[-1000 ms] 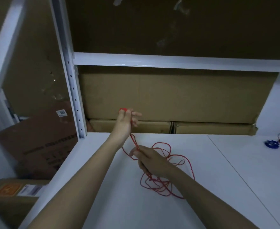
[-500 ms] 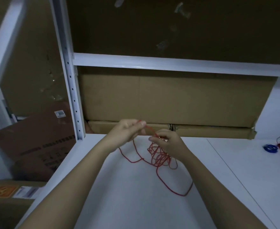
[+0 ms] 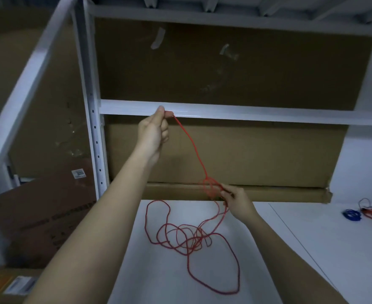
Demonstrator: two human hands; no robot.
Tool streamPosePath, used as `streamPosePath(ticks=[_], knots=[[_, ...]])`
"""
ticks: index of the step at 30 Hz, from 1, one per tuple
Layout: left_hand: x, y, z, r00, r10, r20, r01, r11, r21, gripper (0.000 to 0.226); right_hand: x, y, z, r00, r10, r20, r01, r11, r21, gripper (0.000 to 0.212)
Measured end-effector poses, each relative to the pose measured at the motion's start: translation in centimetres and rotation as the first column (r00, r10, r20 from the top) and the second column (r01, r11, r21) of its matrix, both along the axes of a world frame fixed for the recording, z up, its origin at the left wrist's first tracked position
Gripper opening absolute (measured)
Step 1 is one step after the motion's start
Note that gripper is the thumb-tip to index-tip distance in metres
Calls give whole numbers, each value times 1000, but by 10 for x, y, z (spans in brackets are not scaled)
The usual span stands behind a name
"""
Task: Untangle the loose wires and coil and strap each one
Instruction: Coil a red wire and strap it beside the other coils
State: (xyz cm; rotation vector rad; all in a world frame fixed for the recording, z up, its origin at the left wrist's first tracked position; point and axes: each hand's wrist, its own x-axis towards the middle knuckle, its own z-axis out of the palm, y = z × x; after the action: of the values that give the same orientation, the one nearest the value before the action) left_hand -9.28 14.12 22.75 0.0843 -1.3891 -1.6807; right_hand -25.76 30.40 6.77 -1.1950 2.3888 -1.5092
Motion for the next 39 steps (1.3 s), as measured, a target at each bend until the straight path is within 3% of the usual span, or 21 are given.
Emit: streamPosePath(ticks=[2,4,7,9,13,16,18,20,22,23,24,26,27,28,29,31,34,37,39], knots=[[-2,2,3,999,28,28,-26,997,-67,31,-6,3,0,999,10,-43,0,972,233,31],[-5,5,3,996,58,68,-48,989,-142,32,-9,-1,13,995,13,-96,19,946,324,37],[-12,11,3,989,95,115,-68,973,-219,32,4,-14,50,990,-27,-136,38,996,84,57],[-16,15,5,989,83,120,-52,969,-242,33,18,-25,71,992,42,-119,-51,996,-79,48],[-18,20,8,992,55,114,-26,969,-244,33,38,-42,81,984,176,-32,-178,982,-67,21],[-10,15,2,988,46,145,-14,976,-216,35,36,-50,80,985,126,117,-79,937,-341,22],[2,9,-5,965,-123,231,151,983,-107,37,30,-53,83,970,89,224,25,887,-462,28],[13,8,-11,872,-456,180,438,889,133,39,24,-55,80,997,-8,71,30,950,-312,33],[19,10,-12,797,-605,-7,587,771,245,32,28,-54,69,989,21,-146,-14,998,54,34],[17,11,-14,806,-588,-68,584,771,255,26,34,-52,62,967,84,-241,-28,973,229,34],[13,13,-17,854,-515,-72,517,825,227,22,42,-52,53,922,172,-348,-45,938,345,34],[4,14,-29,977,-188,101,190,982,-11,16,61,-51,38,765,331,-553,-97,907,410,29],[1,13,-39,979,17,202,26,978,-209,14,71,-49,32,701,356,-618,-151,921,360,27],[0,10,-51,948,176,264,-57,914,-402,13,79,-46,27,665,363,-652,-220,930,294,23],[0,7,-64,907,274,319,-55,830,-555,17,84,-42,24,665,362,-653,-285,931,227,19],[6,-1,-87,799,388,459,93,675,-732,26,82,-32,26,751,344,-564,-346,932,108,10],[18,-7,-112,696,449,560,334,488,-807,34,68,-19,33,893,380,-240,-386,922,24,25],[24,-7,-124,687,554,471,386,270,-882,42,55,-12,28,886,463,-20,-463,885,-41,19],[27,-9,-126,698,591,405,325,242,-914,41,52,-10,23,860,496,118,-492,868,-66,13]])
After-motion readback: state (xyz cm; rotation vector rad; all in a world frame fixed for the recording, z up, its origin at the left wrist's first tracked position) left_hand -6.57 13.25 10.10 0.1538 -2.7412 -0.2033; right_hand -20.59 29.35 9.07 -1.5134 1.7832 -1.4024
